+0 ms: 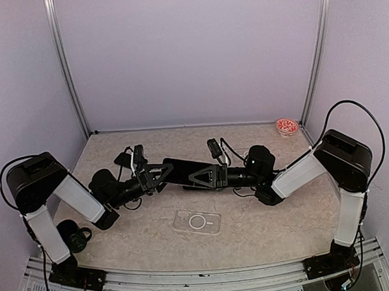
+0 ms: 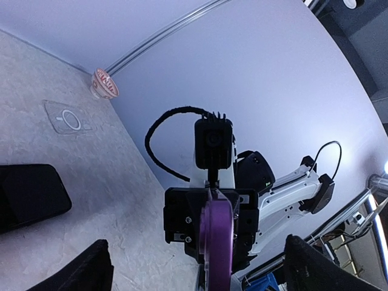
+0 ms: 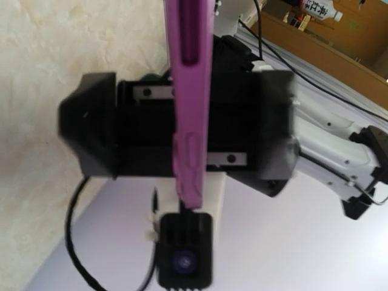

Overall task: Put the phone into the phone case
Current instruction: Pass from the left arm to the right

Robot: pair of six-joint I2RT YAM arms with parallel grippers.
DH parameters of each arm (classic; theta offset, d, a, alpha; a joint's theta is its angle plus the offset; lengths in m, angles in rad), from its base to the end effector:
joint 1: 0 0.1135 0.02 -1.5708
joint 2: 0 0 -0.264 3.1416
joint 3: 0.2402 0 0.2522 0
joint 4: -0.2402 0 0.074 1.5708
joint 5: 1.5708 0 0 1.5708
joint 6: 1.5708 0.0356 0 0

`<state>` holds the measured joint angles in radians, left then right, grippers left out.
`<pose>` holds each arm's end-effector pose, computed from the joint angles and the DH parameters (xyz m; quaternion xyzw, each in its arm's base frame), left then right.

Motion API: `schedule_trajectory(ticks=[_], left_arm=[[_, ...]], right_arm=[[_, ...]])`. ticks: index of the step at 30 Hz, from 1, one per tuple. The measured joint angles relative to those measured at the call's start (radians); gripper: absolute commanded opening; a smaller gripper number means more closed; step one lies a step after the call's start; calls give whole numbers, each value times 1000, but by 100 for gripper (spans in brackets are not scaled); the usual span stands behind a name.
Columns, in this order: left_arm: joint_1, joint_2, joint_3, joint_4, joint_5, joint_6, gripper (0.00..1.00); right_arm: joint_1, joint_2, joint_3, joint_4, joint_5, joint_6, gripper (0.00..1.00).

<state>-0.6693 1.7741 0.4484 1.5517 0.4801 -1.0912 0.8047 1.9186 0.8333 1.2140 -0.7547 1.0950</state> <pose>0.2202 -0.1952 0.1726 0.0552 0.6305 -0.6801 0.3699 0.2434 0.2882 0.1859 -0.1851 0.6473 0.7094 0.2084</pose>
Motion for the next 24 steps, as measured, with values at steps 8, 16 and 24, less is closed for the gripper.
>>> schedule_trajectory(ticks=[8,16,24], left_arm=[[-2,-175,-8,-306,-51,73,99],[-47,-380,-30,-690,-180,165,99],[-63,-404,-132,-843,-261,128,99]], right_arm=[[0,-154,-54,-285,50,-53,0],[41,-317,-147,-507,159,-64,0],[95,-315,-182,-603,231,25,0]])
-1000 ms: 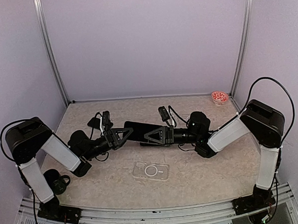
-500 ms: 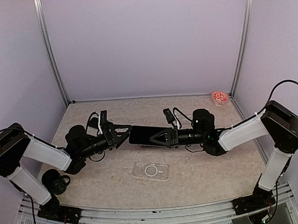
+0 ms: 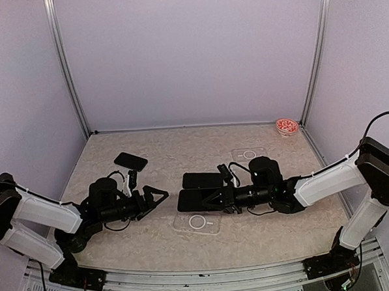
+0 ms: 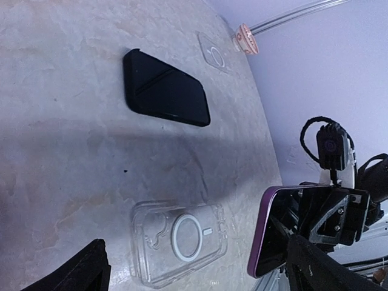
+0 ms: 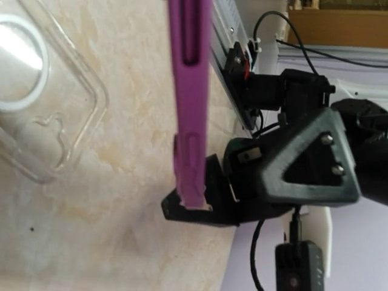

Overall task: Put the phone into the phone case
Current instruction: Pass from the left arm to the right, then install the phone into the phone case.

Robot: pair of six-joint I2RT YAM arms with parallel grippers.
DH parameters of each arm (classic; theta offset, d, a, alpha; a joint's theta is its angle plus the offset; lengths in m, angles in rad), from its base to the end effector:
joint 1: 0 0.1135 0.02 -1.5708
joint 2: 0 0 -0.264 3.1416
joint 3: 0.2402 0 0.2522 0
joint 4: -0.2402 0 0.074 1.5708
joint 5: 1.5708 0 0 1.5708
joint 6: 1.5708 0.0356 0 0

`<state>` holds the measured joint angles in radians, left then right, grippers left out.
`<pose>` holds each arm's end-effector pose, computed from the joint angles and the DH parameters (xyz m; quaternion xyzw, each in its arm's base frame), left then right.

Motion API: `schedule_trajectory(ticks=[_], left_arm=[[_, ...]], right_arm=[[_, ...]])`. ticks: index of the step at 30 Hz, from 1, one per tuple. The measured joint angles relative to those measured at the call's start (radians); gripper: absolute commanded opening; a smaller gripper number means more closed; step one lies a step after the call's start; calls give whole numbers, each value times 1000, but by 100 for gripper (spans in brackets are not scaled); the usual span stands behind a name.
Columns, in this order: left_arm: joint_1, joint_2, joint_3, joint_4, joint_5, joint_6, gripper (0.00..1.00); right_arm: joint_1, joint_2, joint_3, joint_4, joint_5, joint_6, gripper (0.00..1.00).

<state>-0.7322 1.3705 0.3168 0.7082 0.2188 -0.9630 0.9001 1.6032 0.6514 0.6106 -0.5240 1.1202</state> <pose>0.1756 -0.1682 0.1521 -0.0313 0.8151 -0.4876 0.3113 0.1839 0.2604 0.1776 -0.0618 0.8006 0.5843 0.1170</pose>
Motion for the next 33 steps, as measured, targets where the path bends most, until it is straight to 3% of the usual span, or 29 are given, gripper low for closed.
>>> schedule_trajectory(ticks=[18,33], left_arm=[[-37,13,-21,-39,-43,-55,99],[-77,155,-16,55,-14,-87,99]], right_arm=[[21,107,-50,41,56,197,0],[27,140,-58,98,45,228,0]])
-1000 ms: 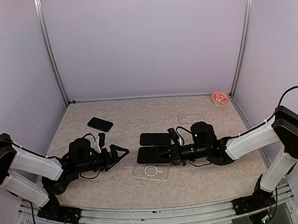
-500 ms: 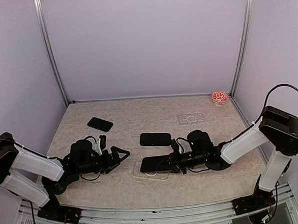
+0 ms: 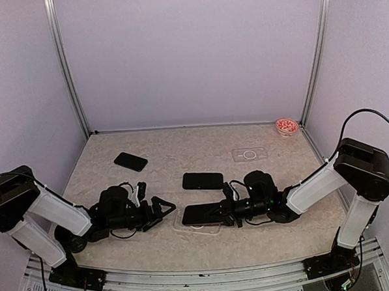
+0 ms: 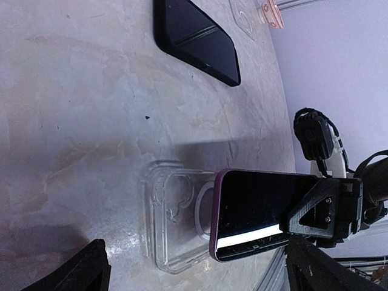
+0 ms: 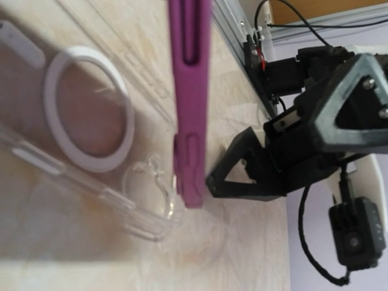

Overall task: Put the phone into the phone case
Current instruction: Install the phone into the phone case.

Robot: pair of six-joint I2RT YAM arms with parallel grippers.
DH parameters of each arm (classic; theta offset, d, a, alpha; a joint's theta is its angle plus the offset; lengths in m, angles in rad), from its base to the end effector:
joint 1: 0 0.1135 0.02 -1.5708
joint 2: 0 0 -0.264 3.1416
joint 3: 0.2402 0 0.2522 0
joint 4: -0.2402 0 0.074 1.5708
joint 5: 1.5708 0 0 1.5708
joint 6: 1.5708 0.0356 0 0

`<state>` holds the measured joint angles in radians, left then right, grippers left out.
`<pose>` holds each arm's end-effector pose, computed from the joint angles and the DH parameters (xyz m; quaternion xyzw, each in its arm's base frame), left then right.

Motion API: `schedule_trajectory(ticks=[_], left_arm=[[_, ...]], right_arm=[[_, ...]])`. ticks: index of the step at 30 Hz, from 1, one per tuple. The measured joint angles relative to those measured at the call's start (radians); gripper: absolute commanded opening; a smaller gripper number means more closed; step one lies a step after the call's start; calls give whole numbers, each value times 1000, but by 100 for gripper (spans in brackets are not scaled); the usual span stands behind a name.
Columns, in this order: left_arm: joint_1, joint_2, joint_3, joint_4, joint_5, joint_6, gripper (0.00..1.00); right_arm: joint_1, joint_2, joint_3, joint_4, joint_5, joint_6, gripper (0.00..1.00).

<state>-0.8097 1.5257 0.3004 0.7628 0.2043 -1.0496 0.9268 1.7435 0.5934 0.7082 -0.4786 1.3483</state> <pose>0.1637 -0.1823 0.1185 -0.0479 0.8463 -0.4714 0.2436 0.1764 0.2623 0.1293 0.0477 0.8292 0.5558 0.0364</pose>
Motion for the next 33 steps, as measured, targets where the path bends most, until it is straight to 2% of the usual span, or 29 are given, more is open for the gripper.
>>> schedule_trajectory(ticks=[14,33], left_arm=[[-14,43,65,35,22,-2,99],[-29,97,66,80,49,-21,99]], right_arm=[[6,19,6,-8,-31,-24,0],[9,59,61,-46,-35,-62,0]])
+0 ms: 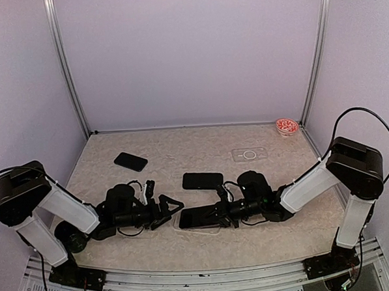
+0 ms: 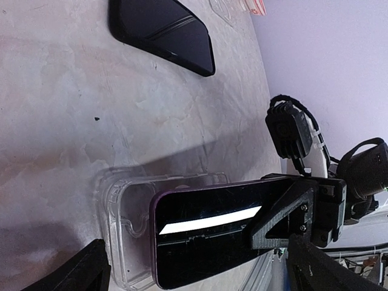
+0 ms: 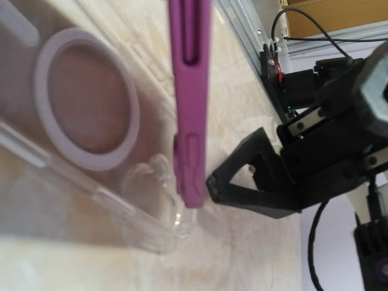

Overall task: Put the phone into the phone case
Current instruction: Install the phone into the phone case.

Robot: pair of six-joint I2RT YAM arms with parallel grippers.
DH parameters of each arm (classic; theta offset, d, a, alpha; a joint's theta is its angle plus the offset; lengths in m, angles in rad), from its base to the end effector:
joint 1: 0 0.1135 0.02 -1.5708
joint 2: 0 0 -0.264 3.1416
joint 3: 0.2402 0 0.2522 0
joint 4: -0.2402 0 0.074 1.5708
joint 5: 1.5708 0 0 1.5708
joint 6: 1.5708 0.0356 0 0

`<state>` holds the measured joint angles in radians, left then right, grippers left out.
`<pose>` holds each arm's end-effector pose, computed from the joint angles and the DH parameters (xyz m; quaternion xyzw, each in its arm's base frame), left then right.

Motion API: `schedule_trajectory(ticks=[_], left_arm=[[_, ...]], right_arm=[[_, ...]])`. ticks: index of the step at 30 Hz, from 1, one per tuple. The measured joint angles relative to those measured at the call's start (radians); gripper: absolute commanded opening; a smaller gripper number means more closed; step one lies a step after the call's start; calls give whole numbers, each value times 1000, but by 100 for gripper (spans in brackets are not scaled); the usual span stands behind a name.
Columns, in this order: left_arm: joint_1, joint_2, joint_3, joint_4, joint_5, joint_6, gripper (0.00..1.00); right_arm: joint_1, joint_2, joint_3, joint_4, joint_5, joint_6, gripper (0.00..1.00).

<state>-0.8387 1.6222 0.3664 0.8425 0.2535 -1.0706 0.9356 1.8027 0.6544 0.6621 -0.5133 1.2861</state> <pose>0.1710 -0.2037 0.1193 -0.0274 0.8329 -0.5040 0.2272 0.1809 0.2749 0.1225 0.0155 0.8386 0.5438 0.0268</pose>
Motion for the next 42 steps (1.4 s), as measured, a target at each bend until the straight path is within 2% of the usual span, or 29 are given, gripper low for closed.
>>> schedule_trajectory(ticks=[17,42], left_arm=[[0,41,0,45,25,-14,99],[0,18,3,47,20,-21,99]], right_arm=[[-9,27,4,26,-19,3,0],[-21,34,-28,88,-21,68,0]])
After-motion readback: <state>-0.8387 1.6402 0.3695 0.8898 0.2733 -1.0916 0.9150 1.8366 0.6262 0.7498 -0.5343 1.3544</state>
